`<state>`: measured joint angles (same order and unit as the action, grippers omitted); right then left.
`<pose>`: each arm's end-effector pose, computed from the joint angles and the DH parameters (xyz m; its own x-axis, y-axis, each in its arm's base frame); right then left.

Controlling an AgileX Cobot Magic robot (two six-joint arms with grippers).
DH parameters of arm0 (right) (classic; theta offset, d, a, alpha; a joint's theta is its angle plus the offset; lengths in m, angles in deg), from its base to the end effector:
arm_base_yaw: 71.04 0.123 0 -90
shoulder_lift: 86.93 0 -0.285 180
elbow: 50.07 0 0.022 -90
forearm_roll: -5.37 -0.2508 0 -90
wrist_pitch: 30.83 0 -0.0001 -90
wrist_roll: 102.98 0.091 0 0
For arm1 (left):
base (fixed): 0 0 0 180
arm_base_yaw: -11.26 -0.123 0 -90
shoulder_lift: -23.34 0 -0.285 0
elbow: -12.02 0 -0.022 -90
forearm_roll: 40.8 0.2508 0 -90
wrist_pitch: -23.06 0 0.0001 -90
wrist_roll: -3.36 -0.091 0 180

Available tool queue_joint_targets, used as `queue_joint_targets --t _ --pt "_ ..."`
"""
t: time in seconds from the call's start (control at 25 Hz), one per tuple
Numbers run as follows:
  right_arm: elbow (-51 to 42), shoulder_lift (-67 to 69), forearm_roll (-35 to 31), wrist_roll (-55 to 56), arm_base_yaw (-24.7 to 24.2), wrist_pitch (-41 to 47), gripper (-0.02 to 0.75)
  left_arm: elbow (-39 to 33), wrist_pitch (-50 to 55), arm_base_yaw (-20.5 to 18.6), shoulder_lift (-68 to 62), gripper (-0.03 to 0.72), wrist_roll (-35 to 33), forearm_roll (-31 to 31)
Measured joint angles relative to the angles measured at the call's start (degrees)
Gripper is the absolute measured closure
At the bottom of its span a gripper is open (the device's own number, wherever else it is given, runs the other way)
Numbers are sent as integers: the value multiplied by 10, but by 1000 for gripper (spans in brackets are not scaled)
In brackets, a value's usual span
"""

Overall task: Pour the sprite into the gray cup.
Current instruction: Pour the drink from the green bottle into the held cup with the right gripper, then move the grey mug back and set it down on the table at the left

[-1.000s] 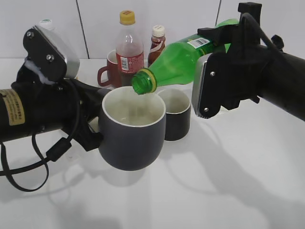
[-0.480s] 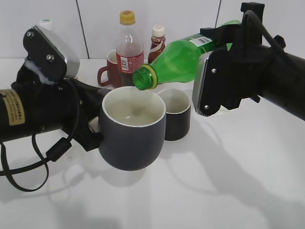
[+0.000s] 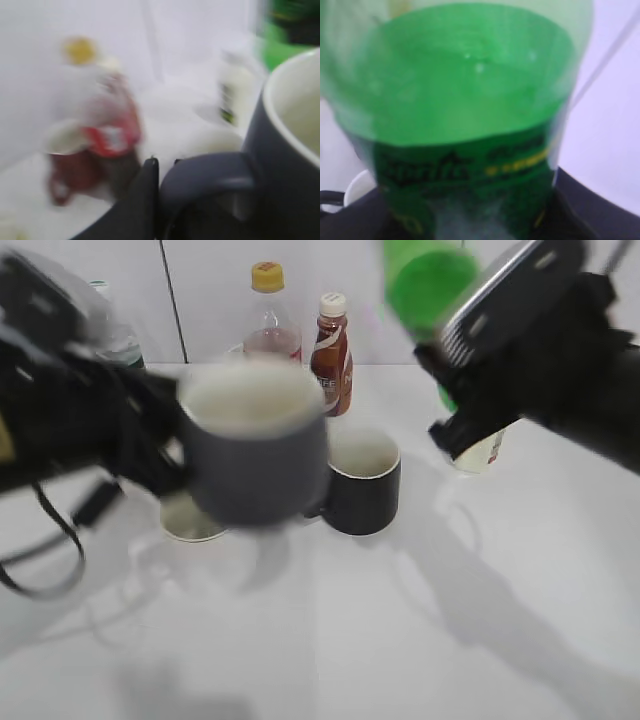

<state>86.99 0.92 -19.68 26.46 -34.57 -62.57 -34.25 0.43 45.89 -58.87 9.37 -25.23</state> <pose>0.2376 0.1504 0.2428 0.0545 -0.5453 -0.8365 -0.4313 0.7427 -0.5123 0.2071 -0.1544 0.2406 -0.1379 0.2721 -0.9523 0.6741 0.7302 0.1110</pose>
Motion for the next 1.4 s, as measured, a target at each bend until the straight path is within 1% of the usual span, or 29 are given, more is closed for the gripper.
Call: queue_joint_targets --t 0.04,0.12,0.16,0.24,0.32,0.44,0.52,0.6,0.72,0.88,1.08,1.24,1.4 --pt "-2 -13 -21 29 -3 9 343 0 -3 -15 10 634 -2 -17" --pt "-14 -35 -51 65 -10 11 343 1 -8 -64 30 634 -10 -35" --pt "-24 -42 -55 86 -17 11 343 2 -10 -88 34 634 -13 -39" --pt "-49 -48 -55 140 -35 6 343 2 -15 -150 36 634 -15 -43" --pt "-77 -48 -37 217 -66 -4 343 3 -17 -207 32 634 -16 -45" --pt "-116 -48 29 327 -121 -28 343 3 -32 -285 8 634 -16 -47" --pt "-131 -48 61 374 -156 -42 343 3 -53 -322 -20 634 -16 -47" --pt "-138 -42 71 394 -185 -66 343 3 -82 -348 -59 634 -16 -48" --pt "-140 -18 76 404 -203 -106 343 3 -131 -367 -123 634 -39 -46" --pt "-140 25 83 426 -204 -144 343 3 -202 -379 -216 634 -85 -46" --pt "-140 49 99 450 -204 -156 343 3 -339 -380 -321 634 -92 -64" --pt "-140 49 104 451 -204 -171 343 3 -374 -380 -381 634 -94 -82" --pt "-140 49 107 452 -204 -173 345 3 -391 -380 -427 634 -98 -85"
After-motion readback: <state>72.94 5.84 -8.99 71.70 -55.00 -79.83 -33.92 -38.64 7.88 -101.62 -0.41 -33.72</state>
